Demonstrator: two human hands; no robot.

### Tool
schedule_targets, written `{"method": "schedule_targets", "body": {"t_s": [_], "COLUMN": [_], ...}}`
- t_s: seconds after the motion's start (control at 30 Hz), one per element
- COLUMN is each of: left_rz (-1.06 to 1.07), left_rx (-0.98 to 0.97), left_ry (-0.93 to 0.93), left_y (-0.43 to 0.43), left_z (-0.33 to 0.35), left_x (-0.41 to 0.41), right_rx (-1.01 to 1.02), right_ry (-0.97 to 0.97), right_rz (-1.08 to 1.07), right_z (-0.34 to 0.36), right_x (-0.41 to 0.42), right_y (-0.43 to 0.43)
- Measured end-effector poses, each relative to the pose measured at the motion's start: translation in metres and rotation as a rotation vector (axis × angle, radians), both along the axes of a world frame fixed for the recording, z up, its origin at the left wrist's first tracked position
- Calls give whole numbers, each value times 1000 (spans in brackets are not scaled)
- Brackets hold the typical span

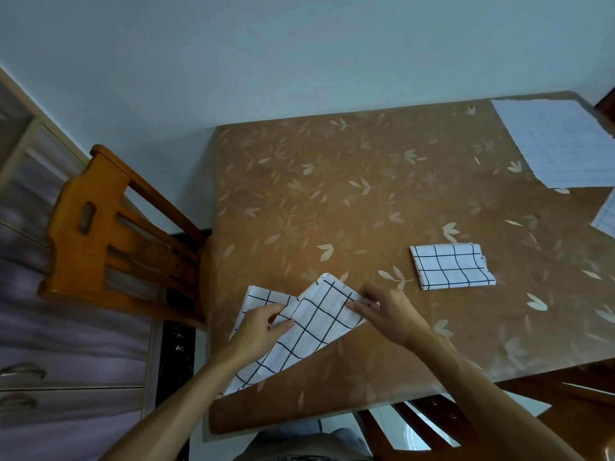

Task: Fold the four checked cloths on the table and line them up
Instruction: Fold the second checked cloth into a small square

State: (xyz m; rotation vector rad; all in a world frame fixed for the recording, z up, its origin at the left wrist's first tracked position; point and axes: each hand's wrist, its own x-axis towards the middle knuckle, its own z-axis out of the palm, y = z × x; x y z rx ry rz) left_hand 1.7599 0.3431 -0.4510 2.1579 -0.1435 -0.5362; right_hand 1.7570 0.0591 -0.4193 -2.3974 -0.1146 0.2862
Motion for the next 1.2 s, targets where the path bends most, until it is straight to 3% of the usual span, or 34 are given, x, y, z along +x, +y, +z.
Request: {"method": "schedule_targets", "body": {"t_s": [0.23,0.57,0.8,0.87,1.03,1.2], "left_rz": [165,261,316,404,557,711], "left_rx": [-298,-612,-778,-760,-642,-583], "left_ry": [72,269,468,469,443,460], "left_y": [-24,7,20,22,19,27], "left_z": [36,81,79,67,38,20], "left_x": [28,76,84,88,83,77], "right_rx": [43,179,831,908,797,505], "right_ry": [-129,265,288,292,400,507], "right_rz": [43,54,-159,-218,-178,-43], "right_z": [38,53,61,59,43,10], "right_x": [25,48,54,58,58,48], "right_y": [12,-34,-16,-11,-6,1]}}
